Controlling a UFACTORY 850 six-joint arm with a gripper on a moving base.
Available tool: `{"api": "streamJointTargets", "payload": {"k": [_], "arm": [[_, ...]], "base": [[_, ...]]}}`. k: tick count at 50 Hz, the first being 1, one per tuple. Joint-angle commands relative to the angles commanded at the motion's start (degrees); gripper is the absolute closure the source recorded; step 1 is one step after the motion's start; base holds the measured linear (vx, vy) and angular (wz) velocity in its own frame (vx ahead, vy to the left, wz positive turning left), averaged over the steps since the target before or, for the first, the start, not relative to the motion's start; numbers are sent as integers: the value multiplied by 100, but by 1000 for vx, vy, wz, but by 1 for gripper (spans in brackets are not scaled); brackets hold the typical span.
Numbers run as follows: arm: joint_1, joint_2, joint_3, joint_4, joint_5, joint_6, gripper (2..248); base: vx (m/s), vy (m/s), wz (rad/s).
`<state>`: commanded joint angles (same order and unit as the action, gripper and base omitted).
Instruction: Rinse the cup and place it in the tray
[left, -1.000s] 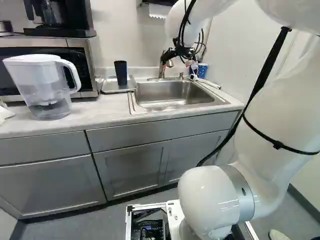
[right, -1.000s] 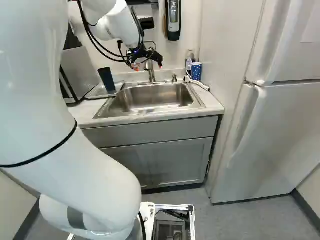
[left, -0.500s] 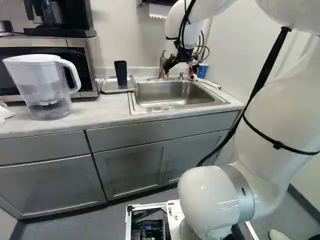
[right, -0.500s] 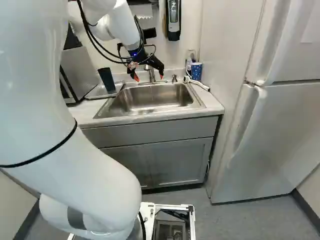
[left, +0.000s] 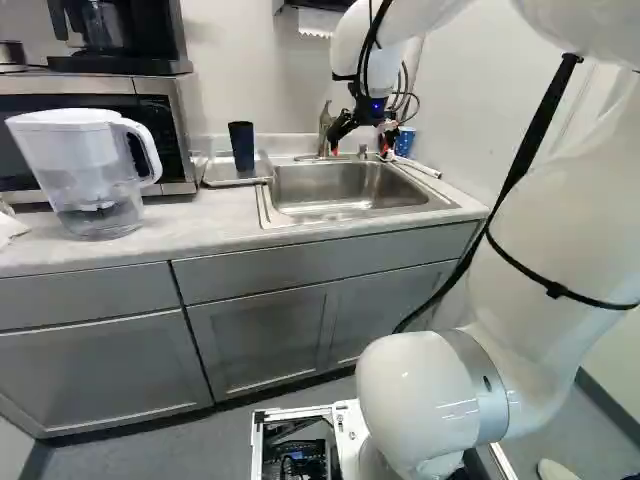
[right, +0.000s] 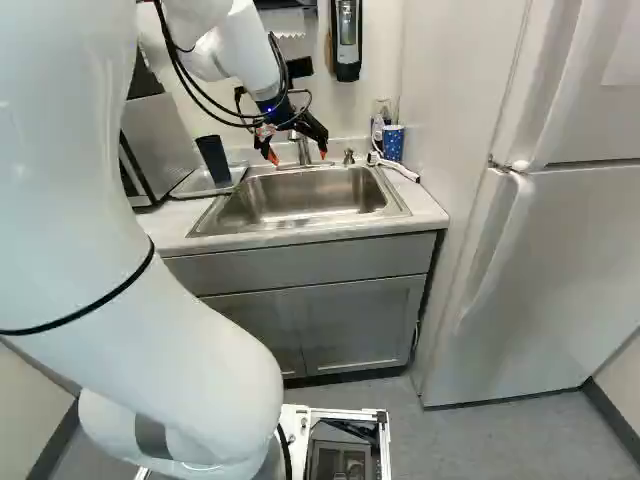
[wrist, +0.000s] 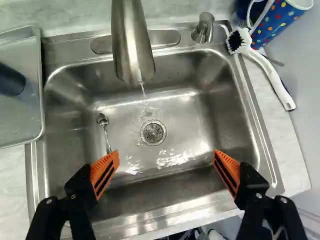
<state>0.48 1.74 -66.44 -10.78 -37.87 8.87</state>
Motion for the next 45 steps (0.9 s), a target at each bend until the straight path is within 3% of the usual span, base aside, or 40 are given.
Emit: {"api": "streamJointTargets", "payload": {"k": [24, 45], "arm": [[0, 0, 0, 334, 96, 0, 3], [0, 0, 0, 494, 973, 0, 3]], "base": [[0, 0, 0], [0, 0, 0]]}}
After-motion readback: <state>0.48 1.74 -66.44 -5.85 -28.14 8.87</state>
